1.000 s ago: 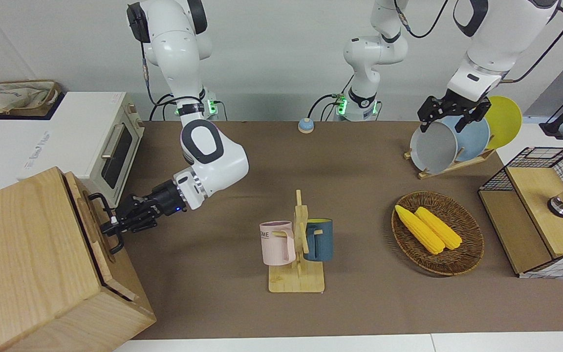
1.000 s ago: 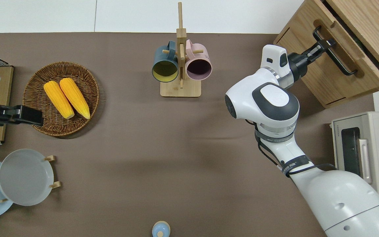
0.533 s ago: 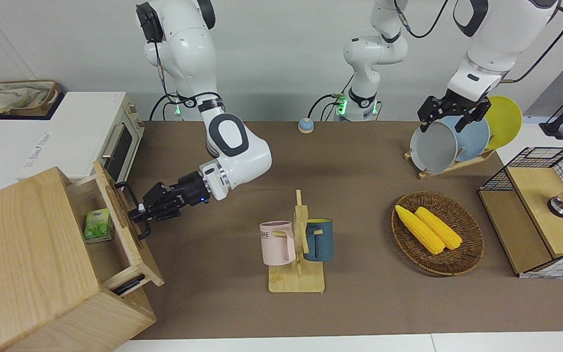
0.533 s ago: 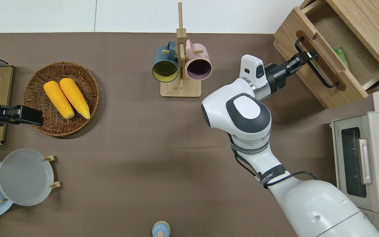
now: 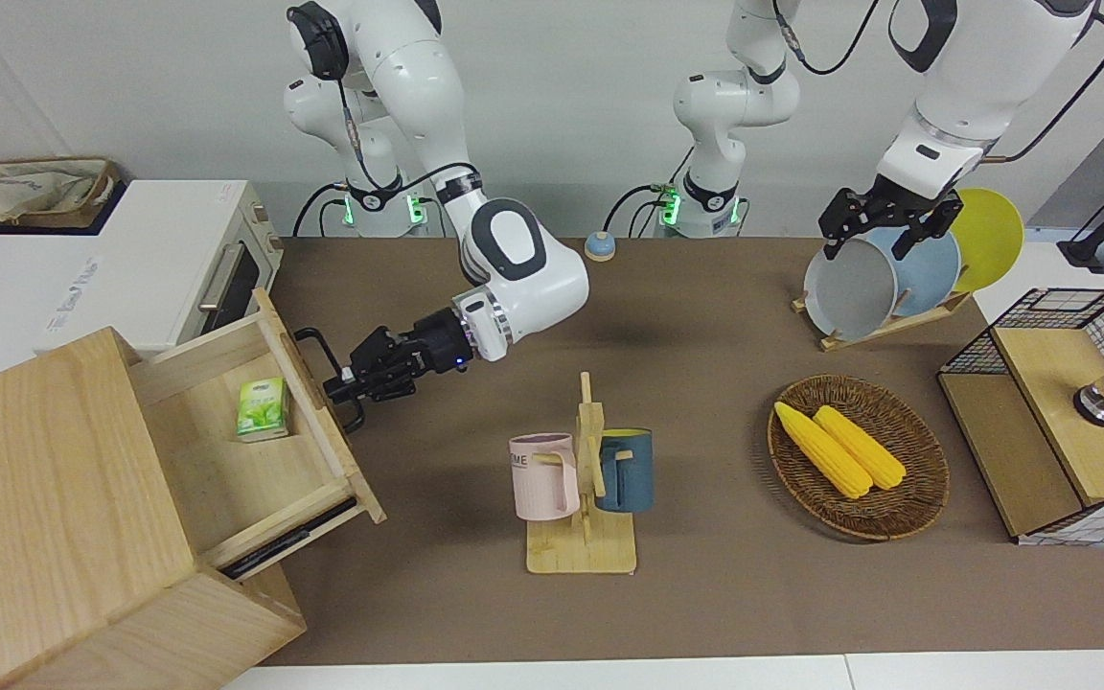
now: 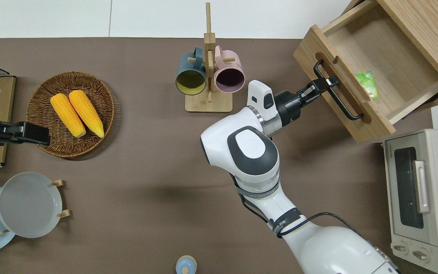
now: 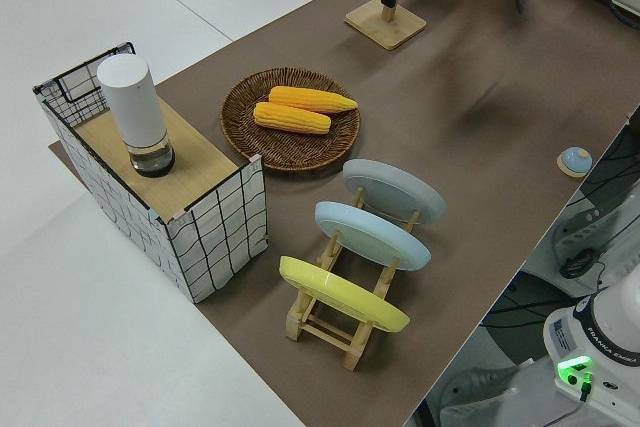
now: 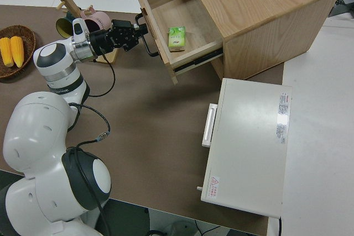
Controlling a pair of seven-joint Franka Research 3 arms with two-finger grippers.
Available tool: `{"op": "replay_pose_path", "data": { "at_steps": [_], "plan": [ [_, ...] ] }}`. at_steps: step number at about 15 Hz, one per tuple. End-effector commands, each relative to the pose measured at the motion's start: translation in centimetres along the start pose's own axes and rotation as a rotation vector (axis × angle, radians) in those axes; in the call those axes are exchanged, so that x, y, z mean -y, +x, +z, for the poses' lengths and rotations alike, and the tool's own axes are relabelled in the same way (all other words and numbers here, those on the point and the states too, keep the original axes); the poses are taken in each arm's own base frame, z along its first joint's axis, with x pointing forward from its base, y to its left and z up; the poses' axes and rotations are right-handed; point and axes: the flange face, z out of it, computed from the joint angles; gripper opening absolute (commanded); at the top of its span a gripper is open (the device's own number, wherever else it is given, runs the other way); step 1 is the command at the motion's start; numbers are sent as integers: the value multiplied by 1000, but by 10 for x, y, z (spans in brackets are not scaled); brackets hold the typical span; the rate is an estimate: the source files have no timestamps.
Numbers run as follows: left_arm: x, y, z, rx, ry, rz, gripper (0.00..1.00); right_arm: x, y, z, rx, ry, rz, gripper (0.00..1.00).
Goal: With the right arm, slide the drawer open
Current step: 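Pull the drawer handle toward the robot with the right gripper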
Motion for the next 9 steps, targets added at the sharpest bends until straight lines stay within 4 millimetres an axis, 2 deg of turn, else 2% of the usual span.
{"op": "replay_pose_path", "data": {
  "at_steps": [1,6,9],
  "plan": [
    [1,2,-3,9,16,9,993,4,4,-52,-60,27,-5,0],
    [1,1,-3,7,16,9,993,4,1,-84,-57,34,-9,0],
    [1,1,-3,7,16,9,993,8,1,-90,-58,31,-14,0]
  ]
}}
